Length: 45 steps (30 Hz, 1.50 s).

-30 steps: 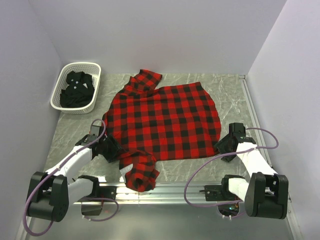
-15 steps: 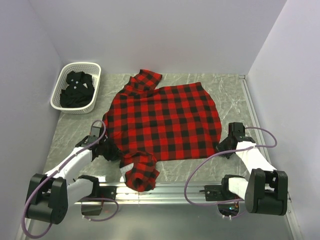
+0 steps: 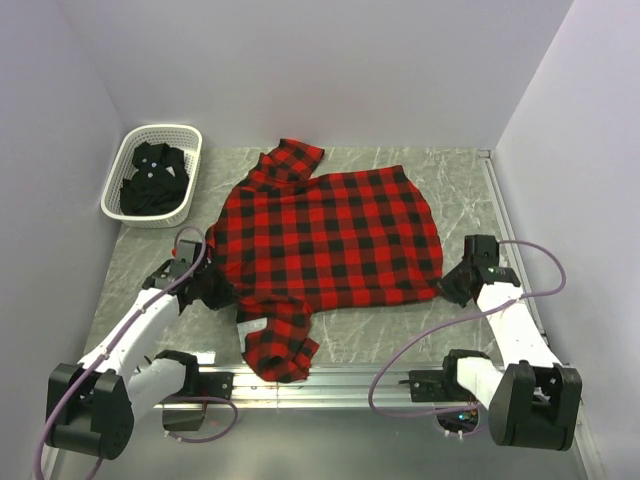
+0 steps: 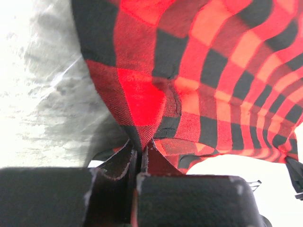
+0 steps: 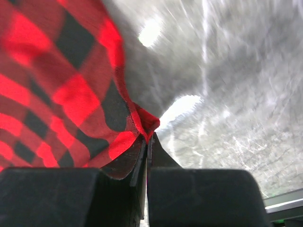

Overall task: Fold and stack the long sleeve shirts
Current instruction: Fold the shirt

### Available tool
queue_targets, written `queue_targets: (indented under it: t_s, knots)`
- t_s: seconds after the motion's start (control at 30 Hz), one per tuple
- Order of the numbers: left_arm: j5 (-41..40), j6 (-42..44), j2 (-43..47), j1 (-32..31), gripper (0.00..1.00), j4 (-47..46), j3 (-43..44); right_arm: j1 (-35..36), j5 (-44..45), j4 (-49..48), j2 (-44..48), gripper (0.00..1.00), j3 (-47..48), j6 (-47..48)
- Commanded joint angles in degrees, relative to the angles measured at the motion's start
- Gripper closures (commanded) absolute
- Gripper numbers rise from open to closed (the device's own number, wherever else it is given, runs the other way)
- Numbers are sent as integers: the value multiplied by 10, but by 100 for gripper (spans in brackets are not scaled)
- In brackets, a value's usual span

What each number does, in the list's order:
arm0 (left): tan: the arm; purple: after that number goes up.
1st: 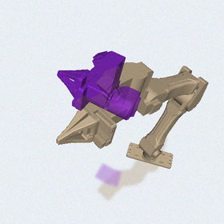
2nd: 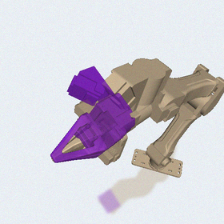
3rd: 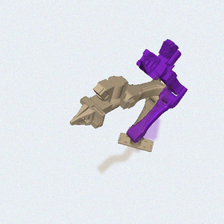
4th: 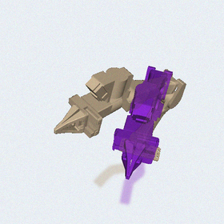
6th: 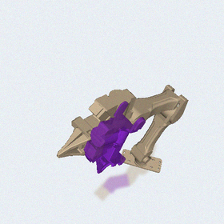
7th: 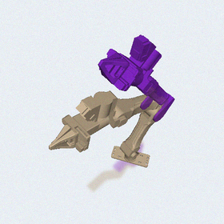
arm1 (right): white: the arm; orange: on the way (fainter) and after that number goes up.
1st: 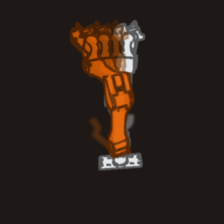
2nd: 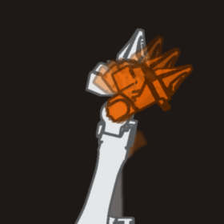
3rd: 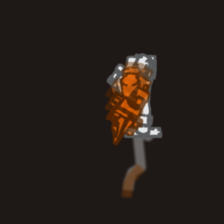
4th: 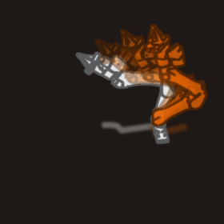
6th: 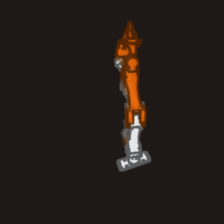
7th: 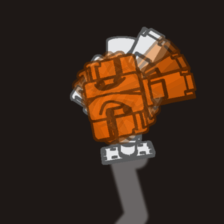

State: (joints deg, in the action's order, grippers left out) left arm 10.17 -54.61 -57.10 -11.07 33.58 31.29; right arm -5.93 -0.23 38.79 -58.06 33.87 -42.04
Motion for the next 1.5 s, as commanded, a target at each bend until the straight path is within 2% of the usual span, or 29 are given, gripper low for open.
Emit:
queue_targets:
  t_s: [0.0,0.2,0.37,0.63,0.73,1.0,1.27,1.47]
  knots:
    - [-36,22,2,-1,100,20,47,-3,41,14,9,100,51,17]
    - [-54,35,-27,0,98,3,85,-2,24,-11,-17,100,86,12]
    - [-49,46,-72,4,97,-11,111,-3,5,-41,-71,100,115,18]
    - [-74,61,-97,9,97,-22,133,6,5,-71,-151,100,150,25]
    - [-78,68,-106,13,100,-20,144,10,5,-65,-167,100,174,27]
    - [-96,100,-92,16,99,-19,192,11,40,-57,-130,100,220,25]
    - [-85,120,-103,27,99,-26,253,24,45,-42,-153,100,348,58]
    - [-87,132,-70,30,100,0,277,84,77,-9,-129,100,386,93]
